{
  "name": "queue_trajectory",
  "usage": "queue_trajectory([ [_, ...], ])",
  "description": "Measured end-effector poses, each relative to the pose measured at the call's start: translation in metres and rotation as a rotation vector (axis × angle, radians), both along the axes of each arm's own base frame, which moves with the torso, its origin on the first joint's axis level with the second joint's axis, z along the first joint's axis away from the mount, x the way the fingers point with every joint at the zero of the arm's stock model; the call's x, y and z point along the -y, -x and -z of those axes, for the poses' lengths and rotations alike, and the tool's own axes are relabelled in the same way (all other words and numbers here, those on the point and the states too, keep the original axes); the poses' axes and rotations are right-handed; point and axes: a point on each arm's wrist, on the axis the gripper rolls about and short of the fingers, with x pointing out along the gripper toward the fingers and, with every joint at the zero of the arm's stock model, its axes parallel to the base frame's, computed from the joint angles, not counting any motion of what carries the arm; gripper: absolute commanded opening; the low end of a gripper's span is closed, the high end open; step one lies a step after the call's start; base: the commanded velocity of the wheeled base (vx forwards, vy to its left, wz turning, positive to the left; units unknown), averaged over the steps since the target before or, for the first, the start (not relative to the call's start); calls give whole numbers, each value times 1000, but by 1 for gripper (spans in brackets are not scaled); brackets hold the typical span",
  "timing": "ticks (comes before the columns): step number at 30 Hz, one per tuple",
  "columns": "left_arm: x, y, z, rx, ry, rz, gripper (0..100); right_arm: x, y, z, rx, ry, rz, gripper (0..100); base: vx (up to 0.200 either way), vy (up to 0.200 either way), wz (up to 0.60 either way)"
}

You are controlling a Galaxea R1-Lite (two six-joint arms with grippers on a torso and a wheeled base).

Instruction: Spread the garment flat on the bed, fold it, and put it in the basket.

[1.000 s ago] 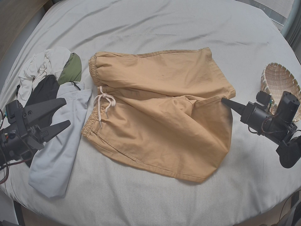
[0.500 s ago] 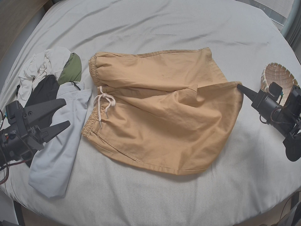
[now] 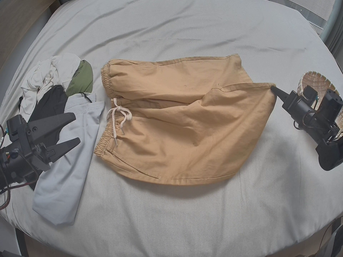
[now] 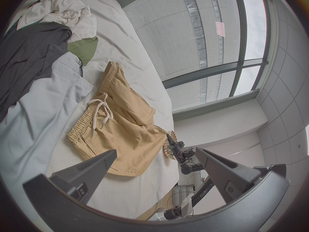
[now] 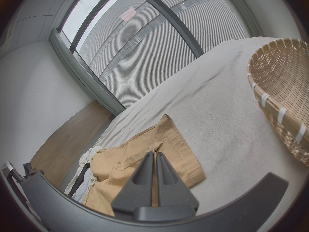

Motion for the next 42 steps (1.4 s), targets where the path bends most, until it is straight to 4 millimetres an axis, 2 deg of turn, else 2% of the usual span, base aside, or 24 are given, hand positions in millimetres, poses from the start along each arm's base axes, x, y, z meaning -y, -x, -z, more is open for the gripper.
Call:
queue_trajectory([
  [5,0,0,1,-2,-1,-4,100,-3,-20,3,18,-35,36,0,0,0,0],
  [6,0,0,1,-3,-1,-5,100,-4,-23,3,31,-50,42,100,0,0,0],
  [13,0,0,1,-3,-2,-4,100,-2,-27,12,18,-66,60,100,0,0,0],
  [26,0,2,5,4,0,-1,100,0,4,44,-123,-41,52,100,0,0,0],
  [37,-1,4,9,9,1,-6,100,-24,9,59,-178,-31,-19,100,0,0,0],
  [42,-1,4,11,2,0,-6,100,-29,15,62,-195,-38,-44,100,0,0,0],
])
